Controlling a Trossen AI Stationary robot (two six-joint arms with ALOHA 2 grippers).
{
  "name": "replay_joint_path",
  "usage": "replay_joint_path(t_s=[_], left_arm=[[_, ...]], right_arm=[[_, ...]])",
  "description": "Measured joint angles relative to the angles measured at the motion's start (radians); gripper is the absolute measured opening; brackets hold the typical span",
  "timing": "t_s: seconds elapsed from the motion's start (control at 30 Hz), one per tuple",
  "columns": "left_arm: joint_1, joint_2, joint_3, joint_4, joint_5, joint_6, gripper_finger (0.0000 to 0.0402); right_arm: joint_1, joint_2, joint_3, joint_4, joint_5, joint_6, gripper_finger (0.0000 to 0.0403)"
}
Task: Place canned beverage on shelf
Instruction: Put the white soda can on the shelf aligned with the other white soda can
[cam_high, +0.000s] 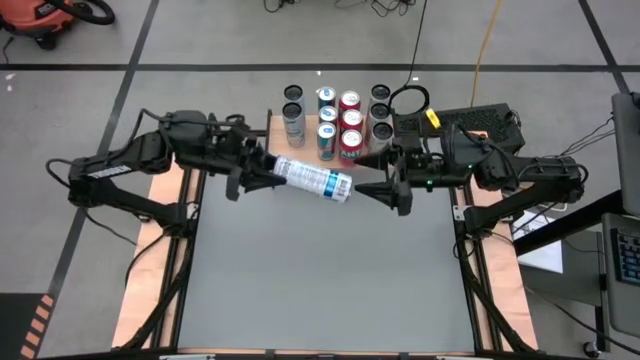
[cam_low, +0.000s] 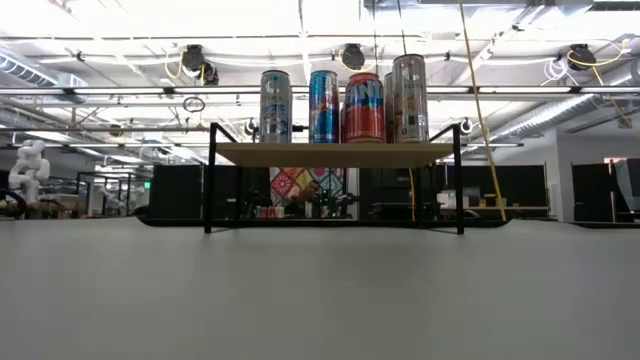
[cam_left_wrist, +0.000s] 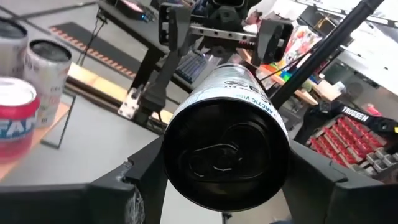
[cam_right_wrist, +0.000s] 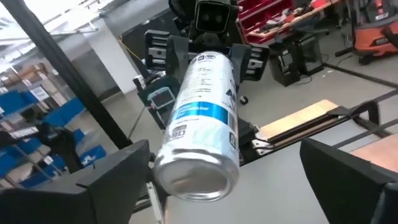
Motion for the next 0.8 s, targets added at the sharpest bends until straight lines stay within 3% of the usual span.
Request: replay_joint_path(t_s=[0.3,0.8], left_arm=[[-0.003,0.048,0.000,0.091,-0.004,0.124,0.0238],[-0.003,0.070,-0.002,0.105,-0.060,0.163,0.0238]], right_arm=[[0.024,0.007,0.000,0.000,0.028,-0.243,0.0395],[0.002,0.080,0.000,0.000,0.024,-0.068,0.0393]])
